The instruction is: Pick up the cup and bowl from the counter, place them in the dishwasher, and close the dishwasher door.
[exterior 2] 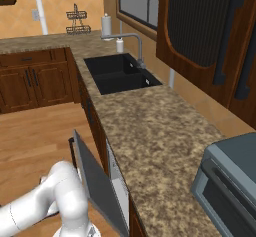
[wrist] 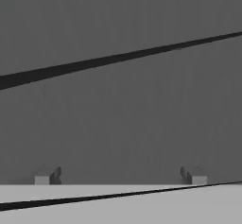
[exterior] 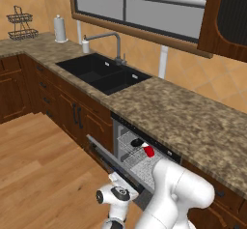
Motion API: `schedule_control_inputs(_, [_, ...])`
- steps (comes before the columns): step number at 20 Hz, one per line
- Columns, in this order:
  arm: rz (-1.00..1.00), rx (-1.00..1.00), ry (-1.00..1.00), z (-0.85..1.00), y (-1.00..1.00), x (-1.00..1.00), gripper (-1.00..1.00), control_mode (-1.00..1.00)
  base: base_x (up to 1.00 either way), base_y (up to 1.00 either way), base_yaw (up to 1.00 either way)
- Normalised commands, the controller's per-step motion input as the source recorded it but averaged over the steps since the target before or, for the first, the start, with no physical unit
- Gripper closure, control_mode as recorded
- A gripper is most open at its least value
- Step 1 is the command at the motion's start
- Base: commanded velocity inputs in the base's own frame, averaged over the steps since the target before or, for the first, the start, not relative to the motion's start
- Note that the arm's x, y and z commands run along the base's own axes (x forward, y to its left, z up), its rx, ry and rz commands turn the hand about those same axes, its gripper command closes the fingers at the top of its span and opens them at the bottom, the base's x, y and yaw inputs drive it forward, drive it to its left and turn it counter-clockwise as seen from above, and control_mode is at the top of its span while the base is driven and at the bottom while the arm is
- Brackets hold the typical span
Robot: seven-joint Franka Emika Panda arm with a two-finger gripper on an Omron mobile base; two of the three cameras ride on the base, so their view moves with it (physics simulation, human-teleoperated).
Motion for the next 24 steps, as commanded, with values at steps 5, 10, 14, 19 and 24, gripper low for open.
schedule_control_inputs(5, [0.00, 0.11, -0.12, 0.59, -1.00, 0.38, -1.00, -1.00, 0.00, 0.00, 0.00])
schedule_control_inputs(10, [0.00, 0.14, -0.08, 0.60, -1.00, 0.44, -1.00, -1.00, 0.00, 0.00, 0.00])
schedule_control_inputs(14, [0.05, 0.23, -0.01, 0.51, -1.00, 0.61, -1.00, -1.00, 0.00, 0.00, 0.00])
schedule_control_inputs(19, [0.04, 0.37, 0.01, 0.19, -1.00, 0.85, -1.00, -1.00, 0.00, 0.00, 0.00])
schedule_control_inputs(24, [0.00, 0.40, 0.10, 0.00, -1.00, 1.00, -1.00, -1.00, 0.00, 0.00, 0.00])
